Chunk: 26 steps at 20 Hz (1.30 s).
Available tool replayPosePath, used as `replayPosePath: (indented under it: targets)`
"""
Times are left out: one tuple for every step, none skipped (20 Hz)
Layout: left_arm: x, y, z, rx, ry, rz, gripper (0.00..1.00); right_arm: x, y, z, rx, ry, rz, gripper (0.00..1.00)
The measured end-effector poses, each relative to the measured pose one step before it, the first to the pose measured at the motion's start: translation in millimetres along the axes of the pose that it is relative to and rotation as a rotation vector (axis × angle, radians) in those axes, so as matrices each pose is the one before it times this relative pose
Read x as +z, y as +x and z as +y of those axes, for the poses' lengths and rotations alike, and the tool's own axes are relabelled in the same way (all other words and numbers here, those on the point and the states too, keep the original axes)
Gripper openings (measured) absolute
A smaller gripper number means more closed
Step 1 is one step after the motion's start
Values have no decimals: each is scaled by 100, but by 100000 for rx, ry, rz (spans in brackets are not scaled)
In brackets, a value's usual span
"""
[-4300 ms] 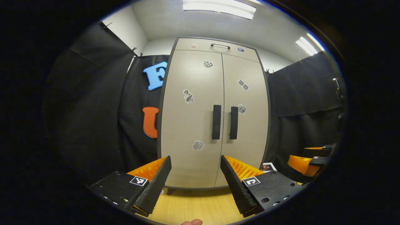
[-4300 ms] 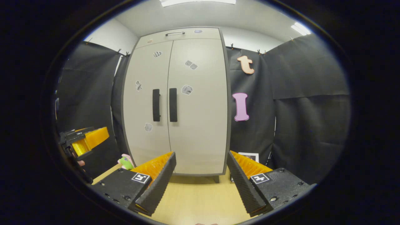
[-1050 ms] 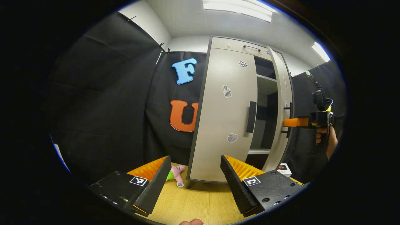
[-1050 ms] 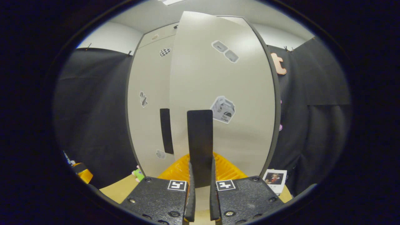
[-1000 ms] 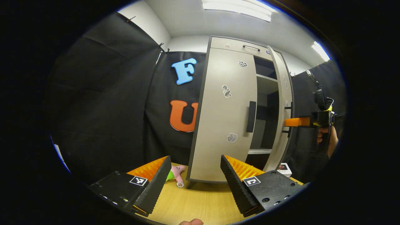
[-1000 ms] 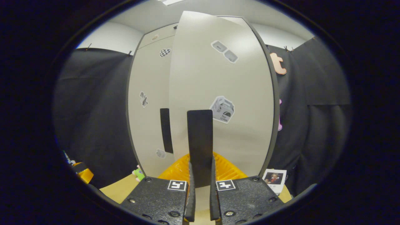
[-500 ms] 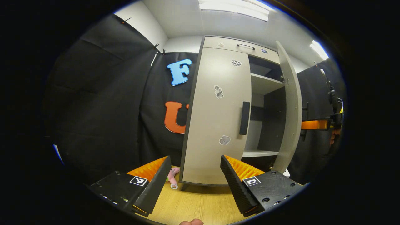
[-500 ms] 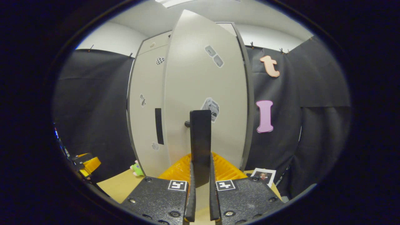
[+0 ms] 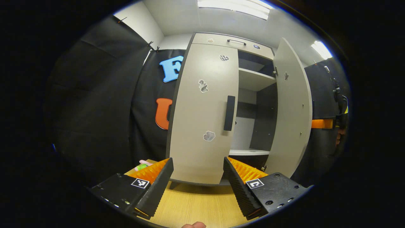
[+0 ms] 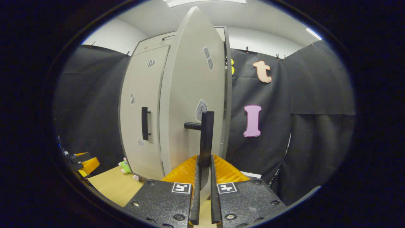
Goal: Open the right door of the double-door shoe cabinet with the right hand, and open the left door with the left hand.
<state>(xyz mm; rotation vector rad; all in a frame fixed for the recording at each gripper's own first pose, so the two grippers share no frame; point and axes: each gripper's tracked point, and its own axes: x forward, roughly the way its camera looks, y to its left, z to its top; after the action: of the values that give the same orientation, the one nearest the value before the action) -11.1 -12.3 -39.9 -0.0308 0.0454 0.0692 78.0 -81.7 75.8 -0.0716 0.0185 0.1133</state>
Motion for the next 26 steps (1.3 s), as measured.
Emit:
replayPosePath:
  targets:
    - [23,39,-437,-359,-130,155,95,-85,3,-1183,-2991,-194,-177,12]
    - [-181,41,-569,-698,-935,336,95,-45,35,-1312,-3681,122,-505,15]
    - [-38,-48,-425,-767,-829,-96,95,-128,57,-1676,-4086,77,-764,14]
    - [-40,73,-316,-249,-363,0,95,-144,444,-1157,49,2097,-908,9]
    - [-177,39,-146,-257,-110,473,95,43,-213,204,3093,6331,898,4]
    - [-200,-54,-133,-173,3,714,95,186,360,207,3187,3623,-597,4]
    - [-80,-88,-79,62,183,417,95,-478,339,-389,760,-981,213,9]
    - [52,-151,-37,403,236,-96,95,-54,118,-178,-175,-1910,-710,9]
    - [89,-115,60,269,146,-479,95,-41,-70,-75,-775,-2222,-311,9]
    - [145,-132,1,166,42,-402,95,95,-139,-5,-297,-779,-101,8]
    - [-16,-172,81,103,115,-25,95,-79,-132,217,-342,572,996,8]
    - [30,-207,222,260,277,112,95,-5,-452,46,-970,1065,1245,8]
    - [-3,-205,359,598,466,183,95,-241,-924,1,-1470,883,37,7]
    - [114,-240,477,916,324,-202,95,215,-1473,70,-1520,1105,-1802,7]
    - [80,-211,380,760,61,-288,95,90,-1586,226,-1528,1355,-1867,7]
    - [-103,12,91,227,-47,-9,95,-323,-1762,279,-600,52,-795,7]
    - [-93,72,78,-365,16,160,95,-551,-1415,826,1172,-637,183,7]
    - [89,157,-98,-977,452,253,95,-344,-1123,1006,1794,-1105,63,6]
    - [-21,202,35,-346,845,569,95,-249,-566,955,554,-1433,-652,4]
    - [95,221,-51,-684,547,311,95,-186,-474,660,-144,-1964,-694,4]
    - [6,265,-430,-1619,-79,775,95,-326,-65,814,-255,-2262,-11,12]
    - [43,208,-563,-1860,-382,541,95,-527,-11,707,-127,-2241,1269,25]
    - [378,187,-454,-1744,-207,-422,95,-448,-143,773,114,-1816,1460,48]
    - [437,115,-357,-1191,108,-1081,95,-170,-20,823,892,-618,645,51]
    - [509,208,-444,-1122,236,-1294,95,-156,207,630,730,646,-23,60]
    - [399,252,-640,-2000,254,-802,95,-52,131,437,152,1593,-421,63]
